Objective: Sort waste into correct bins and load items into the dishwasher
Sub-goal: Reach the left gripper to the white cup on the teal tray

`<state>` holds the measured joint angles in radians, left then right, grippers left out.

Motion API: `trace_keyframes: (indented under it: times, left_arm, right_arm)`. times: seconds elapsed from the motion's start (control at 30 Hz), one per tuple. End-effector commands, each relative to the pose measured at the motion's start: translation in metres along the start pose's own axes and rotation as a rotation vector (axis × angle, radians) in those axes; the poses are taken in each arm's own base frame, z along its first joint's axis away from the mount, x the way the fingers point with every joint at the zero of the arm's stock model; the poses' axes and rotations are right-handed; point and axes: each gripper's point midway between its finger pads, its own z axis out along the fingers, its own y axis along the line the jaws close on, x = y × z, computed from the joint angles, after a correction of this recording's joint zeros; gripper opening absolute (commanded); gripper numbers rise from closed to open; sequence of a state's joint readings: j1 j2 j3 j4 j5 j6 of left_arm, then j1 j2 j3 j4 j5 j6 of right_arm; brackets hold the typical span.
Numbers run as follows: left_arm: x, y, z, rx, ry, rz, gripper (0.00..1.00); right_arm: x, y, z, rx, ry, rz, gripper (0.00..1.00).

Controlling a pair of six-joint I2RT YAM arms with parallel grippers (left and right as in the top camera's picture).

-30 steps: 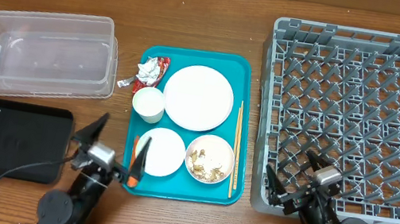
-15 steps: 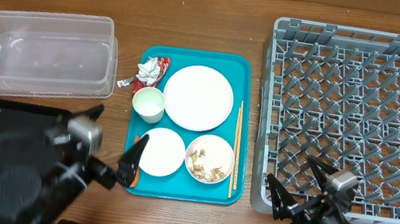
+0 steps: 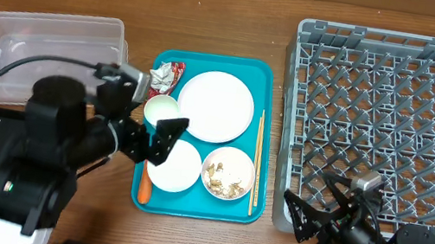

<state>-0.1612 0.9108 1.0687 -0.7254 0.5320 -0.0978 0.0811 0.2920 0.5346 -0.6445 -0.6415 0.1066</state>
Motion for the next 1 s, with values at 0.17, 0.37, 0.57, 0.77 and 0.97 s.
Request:
trace_keyframes:
  times: [0.17,0.37,0.57,0.77,0.97]
  left_arm:
    - [-0.002,-0.002,0.016,0.064,0.040,-0.025,1.00]
    - [0.033,0.032,0.037,-0.068,0.202,-0.150,1.00]
    - [0.073,0.055,0.065,-0.188,0.386,-0.176,1.00]
    - [0.100,0.072,0.095,-0.278,0.502,-0.167,0.74]
    - [0.108,0.102,0.122,-0.413,0.511,-0.168,0.73]
  right_arm:
    - [-0.032,0.000,-0.012,0.087,-0.011,0.113,1.00]
    - [-0.041,-0.036,-0.029,0.398,0.193,0.284,1.00]
    - [-0.032,-0.036,-0.007,0.352,0.380,0.399,1.00]
    - [-0.016,-0.046,0.008,0.347,0.487,0.469,1.00]
    - [-0.006,-0.050,0.013,0.352,0.544,0.505,1.00]
